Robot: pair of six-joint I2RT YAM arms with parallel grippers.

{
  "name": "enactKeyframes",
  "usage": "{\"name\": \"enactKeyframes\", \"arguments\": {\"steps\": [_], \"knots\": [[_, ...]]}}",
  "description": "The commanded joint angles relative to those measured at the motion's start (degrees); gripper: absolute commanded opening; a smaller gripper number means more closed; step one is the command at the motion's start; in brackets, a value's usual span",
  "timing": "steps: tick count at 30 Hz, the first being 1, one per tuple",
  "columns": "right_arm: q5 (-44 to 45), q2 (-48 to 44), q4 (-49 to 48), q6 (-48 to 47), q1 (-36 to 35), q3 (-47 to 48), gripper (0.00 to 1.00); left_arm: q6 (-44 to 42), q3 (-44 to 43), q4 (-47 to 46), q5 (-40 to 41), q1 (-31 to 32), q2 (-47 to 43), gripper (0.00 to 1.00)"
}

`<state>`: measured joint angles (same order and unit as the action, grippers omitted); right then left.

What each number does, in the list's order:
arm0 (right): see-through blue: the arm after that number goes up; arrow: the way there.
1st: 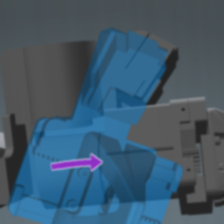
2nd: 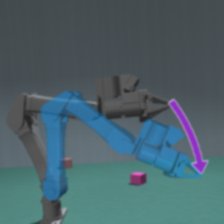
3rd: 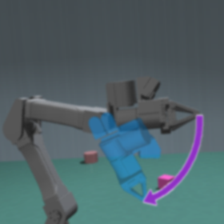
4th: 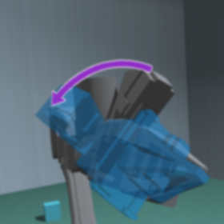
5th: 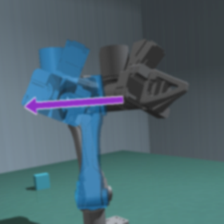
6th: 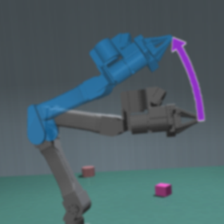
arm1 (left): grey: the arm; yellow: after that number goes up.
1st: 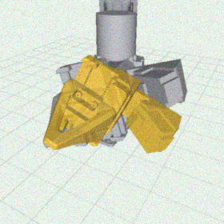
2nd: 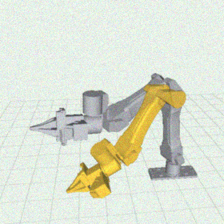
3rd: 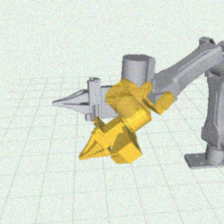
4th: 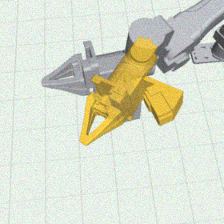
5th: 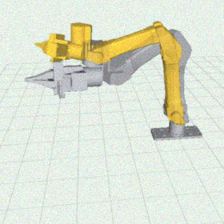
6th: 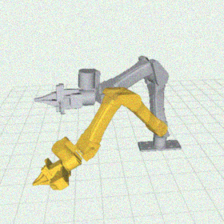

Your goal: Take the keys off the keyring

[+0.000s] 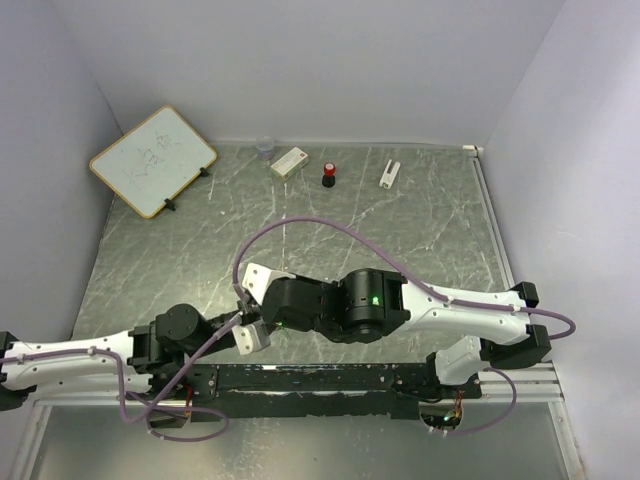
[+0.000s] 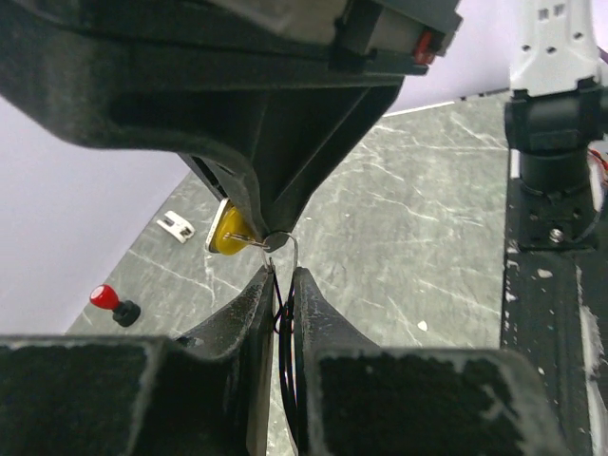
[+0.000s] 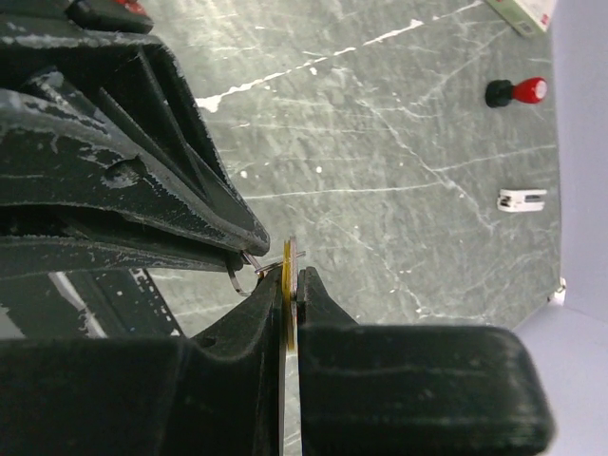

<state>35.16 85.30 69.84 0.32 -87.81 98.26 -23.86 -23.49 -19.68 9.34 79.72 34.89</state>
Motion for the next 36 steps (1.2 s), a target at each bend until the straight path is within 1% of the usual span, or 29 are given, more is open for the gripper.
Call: {"name": "enactKeyframes", "arguments": {"steps": [1, 7, 10, 16, 20, 24, 29, 34, 36], "knots": [[-6.99, -1.11, -1.27, -1.11, 0.33, -1.12, 0.0, -1.23, -1.34, 3.0, -8.1, 0.62, -3.09, 0.07], [-12.4, -2.16, -2.41, -2.83, 0.27, -1.26, 0.0, -1.74, -3.64, 8.44, -13.35, 0.69, -4.75, 0.07], [-14.99, -2.8, -3.97, -4.02, 0.28, -1.82, 0.0, -1.72, -4.21, 8.87, -16.14, 0.69, -5.66, 0.07], [-19.34, -3.87, -5.73, -5.36, 0.3, -3.58, 0.0, -2.45, -5.49, 9.57, -18.98, 0.69, -6.6, 0.07], [-19.13, -4.62, -7.34, -5.73, 0.3, -5.66, 0.0, -2.85, -6.08, 8.88, -22.18, 0.67, -7.2, 0.07], [-16.11, -5.73, -9.37, -5.9, 0.35, -6.95, 0.0, -2.86, -6.57, 8.43, -24.77, 0.7, -7.76, 0.07], [-15.31, -7.27, -12.38, -6.32, 0.29, -8.18, 0.0, -2.47, -6.32, 6.93, -26.29, 0.65, -8.17, 0.07], [-9.63, -7.92, -13.89, -6.36, 0.28, -8.62, 0.0, -2.16, -6.58, 6.35, -27.97, 0.63, -7.34, 0.07], [-8.63, -8.71, -14.83, -6.59, 0.28, -8.49, 0.0, -2.16, -6.9, 6.7, -28.18, 0.64, -6.61, 0.07]]}}
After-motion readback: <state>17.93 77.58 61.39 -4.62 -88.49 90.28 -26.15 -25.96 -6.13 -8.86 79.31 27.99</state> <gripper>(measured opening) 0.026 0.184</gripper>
